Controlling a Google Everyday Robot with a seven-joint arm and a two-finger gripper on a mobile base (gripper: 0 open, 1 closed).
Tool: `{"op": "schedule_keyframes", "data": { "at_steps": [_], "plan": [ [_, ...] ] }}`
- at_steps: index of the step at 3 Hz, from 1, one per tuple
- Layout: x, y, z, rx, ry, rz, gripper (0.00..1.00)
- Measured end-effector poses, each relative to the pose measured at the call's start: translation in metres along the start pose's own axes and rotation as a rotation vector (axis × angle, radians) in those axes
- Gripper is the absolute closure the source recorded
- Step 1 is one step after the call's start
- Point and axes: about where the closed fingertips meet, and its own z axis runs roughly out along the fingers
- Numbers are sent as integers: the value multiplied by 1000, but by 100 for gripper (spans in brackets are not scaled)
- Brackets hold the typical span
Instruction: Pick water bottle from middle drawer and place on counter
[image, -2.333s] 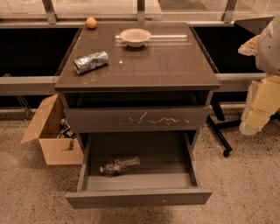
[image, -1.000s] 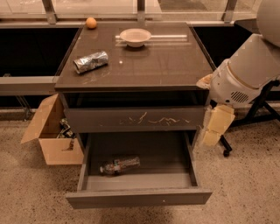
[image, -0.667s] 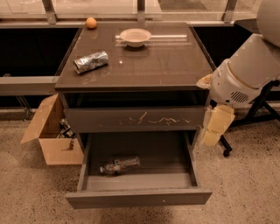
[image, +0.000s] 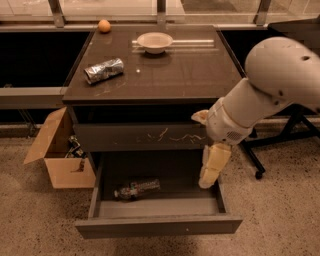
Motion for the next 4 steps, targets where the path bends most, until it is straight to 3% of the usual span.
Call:
{"op": "schedule_keyframes", "data": {
  "at_steps": [2, 3, 4],
  "plan": [
    [-22, 13, 102, -112, -44, -88, 0],
    [-22, 13, 102, -112, -44, -88, 0],
    [-24, 6, 126, -112, -31, -101, 0]
  ]
}}
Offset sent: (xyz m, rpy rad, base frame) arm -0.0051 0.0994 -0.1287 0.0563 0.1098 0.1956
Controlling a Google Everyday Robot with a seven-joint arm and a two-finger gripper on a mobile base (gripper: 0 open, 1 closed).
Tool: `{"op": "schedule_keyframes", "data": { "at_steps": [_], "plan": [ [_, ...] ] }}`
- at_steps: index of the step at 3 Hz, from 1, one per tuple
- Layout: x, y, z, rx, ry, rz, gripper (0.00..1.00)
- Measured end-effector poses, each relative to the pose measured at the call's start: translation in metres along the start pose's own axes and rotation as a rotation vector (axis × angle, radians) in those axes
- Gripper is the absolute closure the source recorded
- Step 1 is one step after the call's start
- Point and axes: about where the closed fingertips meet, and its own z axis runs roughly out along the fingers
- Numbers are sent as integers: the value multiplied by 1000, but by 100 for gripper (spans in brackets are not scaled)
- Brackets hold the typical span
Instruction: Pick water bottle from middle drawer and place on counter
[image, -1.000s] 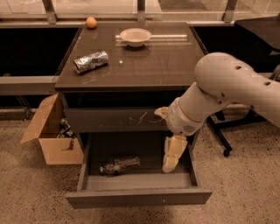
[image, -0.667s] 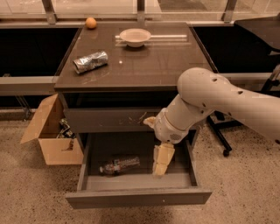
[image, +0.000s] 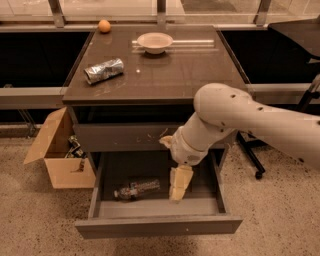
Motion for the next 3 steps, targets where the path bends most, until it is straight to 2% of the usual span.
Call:
{"op": "schedule_keyframes", "data": {
  "at_steps": [1, 3],
  "plan": [
    [-3, -28, 68, -20, -9, -48, 0],
    [-6, -49, 157, -65, -61, -78, 0]
  ]
}}
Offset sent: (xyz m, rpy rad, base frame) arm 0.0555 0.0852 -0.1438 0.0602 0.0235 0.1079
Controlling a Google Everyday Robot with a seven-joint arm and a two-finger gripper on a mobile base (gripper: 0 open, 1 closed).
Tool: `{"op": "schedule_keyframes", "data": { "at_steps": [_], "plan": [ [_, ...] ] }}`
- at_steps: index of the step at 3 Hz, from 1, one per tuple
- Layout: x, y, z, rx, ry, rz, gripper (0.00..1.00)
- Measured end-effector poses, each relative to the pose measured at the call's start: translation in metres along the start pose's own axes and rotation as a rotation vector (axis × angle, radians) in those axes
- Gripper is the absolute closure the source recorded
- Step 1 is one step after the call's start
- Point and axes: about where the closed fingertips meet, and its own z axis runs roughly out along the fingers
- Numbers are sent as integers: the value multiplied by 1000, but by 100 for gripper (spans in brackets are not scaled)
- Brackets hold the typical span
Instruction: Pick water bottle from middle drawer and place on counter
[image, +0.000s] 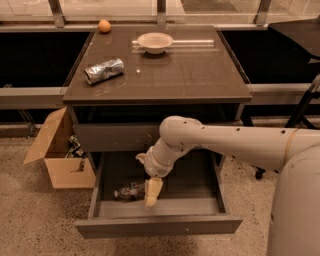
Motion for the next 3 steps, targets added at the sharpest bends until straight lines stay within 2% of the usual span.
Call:
{"op": "schedule_keyframes", "data": {
  "at_steps": [2, 3],
  "plan": [
    [2, -1, 14, -24, -2, 1, 0],
    [14, -12, 43, -50, -16, -6, 0]
  ]
}}
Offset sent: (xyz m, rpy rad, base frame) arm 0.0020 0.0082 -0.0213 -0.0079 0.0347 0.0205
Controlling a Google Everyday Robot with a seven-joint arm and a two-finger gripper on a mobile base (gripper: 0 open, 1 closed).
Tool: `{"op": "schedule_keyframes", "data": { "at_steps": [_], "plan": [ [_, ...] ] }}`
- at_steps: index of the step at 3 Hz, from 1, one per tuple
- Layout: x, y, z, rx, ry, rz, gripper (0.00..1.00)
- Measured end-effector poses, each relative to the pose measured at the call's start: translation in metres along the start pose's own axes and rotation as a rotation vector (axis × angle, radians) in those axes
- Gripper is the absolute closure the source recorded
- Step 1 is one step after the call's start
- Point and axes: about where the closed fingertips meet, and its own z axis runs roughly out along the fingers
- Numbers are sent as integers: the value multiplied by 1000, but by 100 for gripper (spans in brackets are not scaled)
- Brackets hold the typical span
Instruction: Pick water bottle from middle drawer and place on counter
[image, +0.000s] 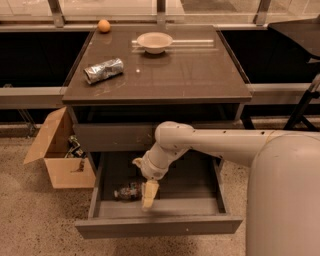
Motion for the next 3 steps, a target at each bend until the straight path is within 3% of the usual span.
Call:
{"op": "schedule_keyframes", "data": {
  "at_steps": [2, 3],
  "plan": [
    [39, -28, 63, -11, 54, 37, 0],
    [51, -38, 77, -4, 77, 45, 0]
  ]
}}
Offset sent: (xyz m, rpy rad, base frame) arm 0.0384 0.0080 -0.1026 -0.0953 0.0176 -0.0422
